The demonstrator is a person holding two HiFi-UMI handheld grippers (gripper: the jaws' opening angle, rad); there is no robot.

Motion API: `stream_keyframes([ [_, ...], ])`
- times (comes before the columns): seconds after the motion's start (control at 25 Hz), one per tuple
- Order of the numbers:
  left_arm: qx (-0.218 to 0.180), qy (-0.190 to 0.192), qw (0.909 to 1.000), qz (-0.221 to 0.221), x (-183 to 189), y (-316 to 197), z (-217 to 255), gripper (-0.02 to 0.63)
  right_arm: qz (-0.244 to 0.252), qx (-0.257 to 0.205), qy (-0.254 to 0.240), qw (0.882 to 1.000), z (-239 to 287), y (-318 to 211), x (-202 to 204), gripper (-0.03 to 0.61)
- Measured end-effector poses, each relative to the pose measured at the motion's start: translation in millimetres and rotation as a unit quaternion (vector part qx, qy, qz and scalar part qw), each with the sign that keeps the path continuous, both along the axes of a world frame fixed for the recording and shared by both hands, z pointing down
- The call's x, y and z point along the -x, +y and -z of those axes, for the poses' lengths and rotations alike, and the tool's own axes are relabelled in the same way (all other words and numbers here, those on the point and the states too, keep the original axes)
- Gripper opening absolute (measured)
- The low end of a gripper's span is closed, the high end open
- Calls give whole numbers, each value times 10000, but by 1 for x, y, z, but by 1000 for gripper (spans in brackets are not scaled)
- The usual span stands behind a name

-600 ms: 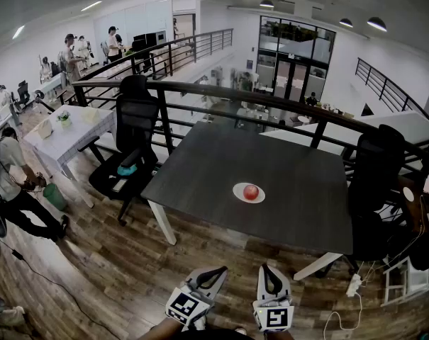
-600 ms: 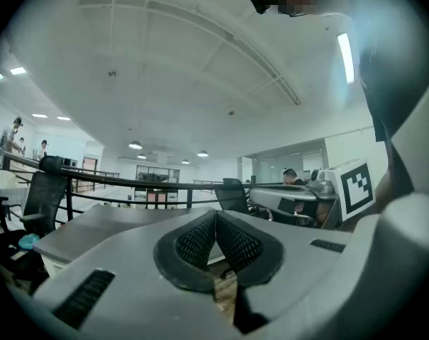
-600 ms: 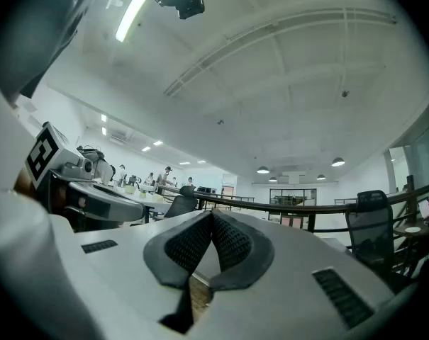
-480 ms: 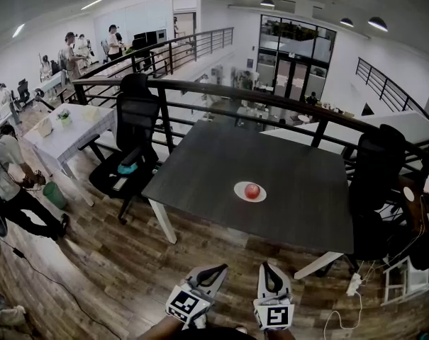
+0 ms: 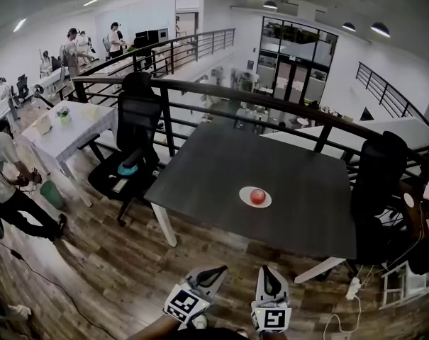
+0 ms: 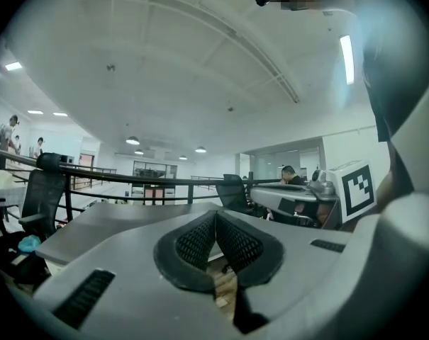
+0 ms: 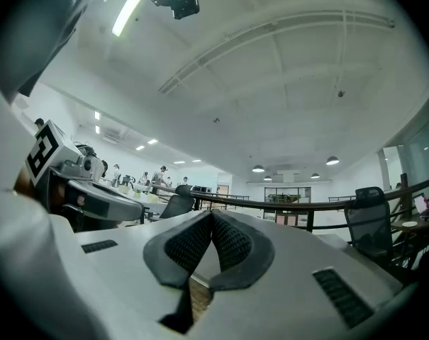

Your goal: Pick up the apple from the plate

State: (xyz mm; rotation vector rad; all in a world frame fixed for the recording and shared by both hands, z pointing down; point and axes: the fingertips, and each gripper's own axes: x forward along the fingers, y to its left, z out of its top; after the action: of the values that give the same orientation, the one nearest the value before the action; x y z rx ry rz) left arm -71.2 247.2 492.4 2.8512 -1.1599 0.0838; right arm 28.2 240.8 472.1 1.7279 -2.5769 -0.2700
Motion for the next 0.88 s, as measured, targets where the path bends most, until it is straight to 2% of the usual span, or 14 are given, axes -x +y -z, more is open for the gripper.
stream_keyframes([
  [0.16,-25,64,10000,-60,16,-13,-3,23,-18,-38,-276,9996,3,-11,14,25],
  [0.52,48,135,9996,-257,31,-28,-5,23,-179,185,-348,9991,-4,-22,31,25],
  [0.68,103,114,9995,-262,31,-47,-12,23,-339,259,-335,9985,-11,-43,27,25],
  [0.88,86,-1,9998,-169,21,-85,-14,23,-257,163,-271,9992,-9,-82,16,25],
])
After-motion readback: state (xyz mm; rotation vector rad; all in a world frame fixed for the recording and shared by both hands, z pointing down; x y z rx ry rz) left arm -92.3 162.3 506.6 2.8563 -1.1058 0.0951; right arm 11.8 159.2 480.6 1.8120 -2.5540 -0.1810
